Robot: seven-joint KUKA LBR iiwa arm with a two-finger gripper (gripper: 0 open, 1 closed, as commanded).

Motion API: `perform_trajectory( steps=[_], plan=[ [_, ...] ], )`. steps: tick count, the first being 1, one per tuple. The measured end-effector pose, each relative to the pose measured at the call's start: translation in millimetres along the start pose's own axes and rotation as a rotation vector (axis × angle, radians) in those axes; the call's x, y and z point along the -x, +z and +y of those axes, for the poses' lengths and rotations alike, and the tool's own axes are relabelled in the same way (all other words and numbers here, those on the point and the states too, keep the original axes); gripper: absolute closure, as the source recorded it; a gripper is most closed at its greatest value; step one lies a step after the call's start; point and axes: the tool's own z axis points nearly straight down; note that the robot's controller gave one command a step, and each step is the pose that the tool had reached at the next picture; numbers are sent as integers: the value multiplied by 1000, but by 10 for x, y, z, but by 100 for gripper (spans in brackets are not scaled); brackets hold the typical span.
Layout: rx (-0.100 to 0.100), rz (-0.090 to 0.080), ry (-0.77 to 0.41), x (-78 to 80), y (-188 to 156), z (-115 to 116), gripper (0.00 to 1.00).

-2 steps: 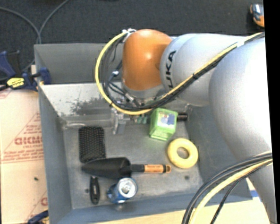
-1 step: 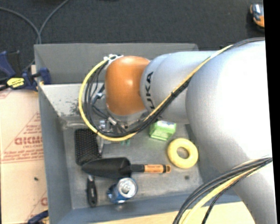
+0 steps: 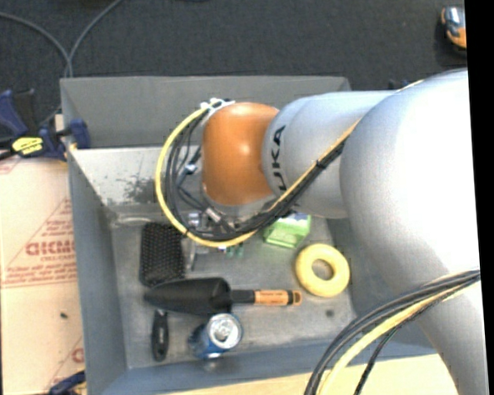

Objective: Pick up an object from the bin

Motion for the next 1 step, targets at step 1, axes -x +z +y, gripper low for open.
perform_trajectory(
  steps=[1],
  plan=[
    [1, -6, -217, 239, 156, 472, 100]
  ],
)
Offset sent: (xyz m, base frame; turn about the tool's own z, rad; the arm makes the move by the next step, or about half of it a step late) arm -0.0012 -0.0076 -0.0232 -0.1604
